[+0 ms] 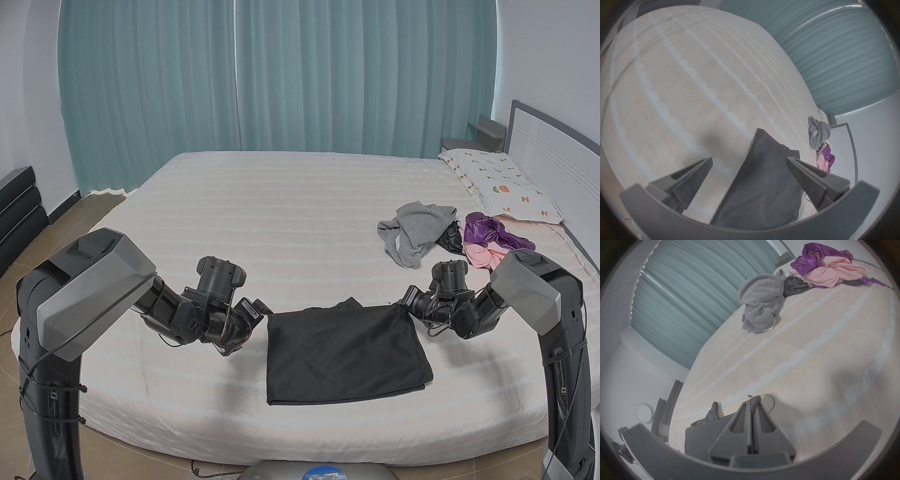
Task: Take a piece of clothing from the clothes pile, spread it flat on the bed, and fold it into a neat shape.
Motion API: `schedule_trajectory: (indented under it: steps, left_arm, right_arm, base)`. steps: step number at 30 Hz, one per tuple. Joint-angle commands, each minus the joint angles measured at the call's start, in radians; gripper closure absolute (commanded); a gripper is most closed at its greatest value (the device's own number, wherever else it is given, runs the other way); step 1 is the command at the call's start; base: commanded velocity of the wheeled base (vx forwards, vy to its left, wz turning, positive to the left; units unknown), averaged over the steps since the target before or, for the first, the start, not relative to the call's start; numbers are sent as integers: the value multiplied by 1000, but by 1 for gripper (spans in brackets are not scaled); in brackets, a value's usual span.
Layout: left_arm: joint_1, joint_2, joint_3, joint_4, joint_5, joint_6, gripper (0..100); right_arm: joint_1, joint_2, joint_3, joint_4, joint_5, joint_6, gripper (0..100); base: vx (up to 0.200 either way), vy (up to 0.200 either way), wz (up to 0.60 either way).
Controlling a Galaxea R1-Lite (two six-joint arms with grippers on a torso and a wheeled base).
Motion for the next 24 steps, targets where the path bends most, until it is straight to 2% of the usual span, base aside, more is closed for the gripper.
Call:
schedule_trajectory:
  steps: [1,14,15,24]
  left_arm:
    - [0,3,0,-1,0,0,0]
    - [-2,9,-11,-1,3,5,0]
    - [-2,10,-12,-1,5,5,0]
    - [-5,35,-49,2,12,7,0]
  right_arm:
    - [-5,2,-5,-5,0,0,100]
    - [-7,2,6,-13,-2,-2,100]
    - [-7,3,6,-13,-2,-2,0]
    - [-8,-37,52,-39,0,4,0]
  base:
    - [0,0,0]
    - [0,0,0]
    - [0,0,0]
    - [0,0,0]
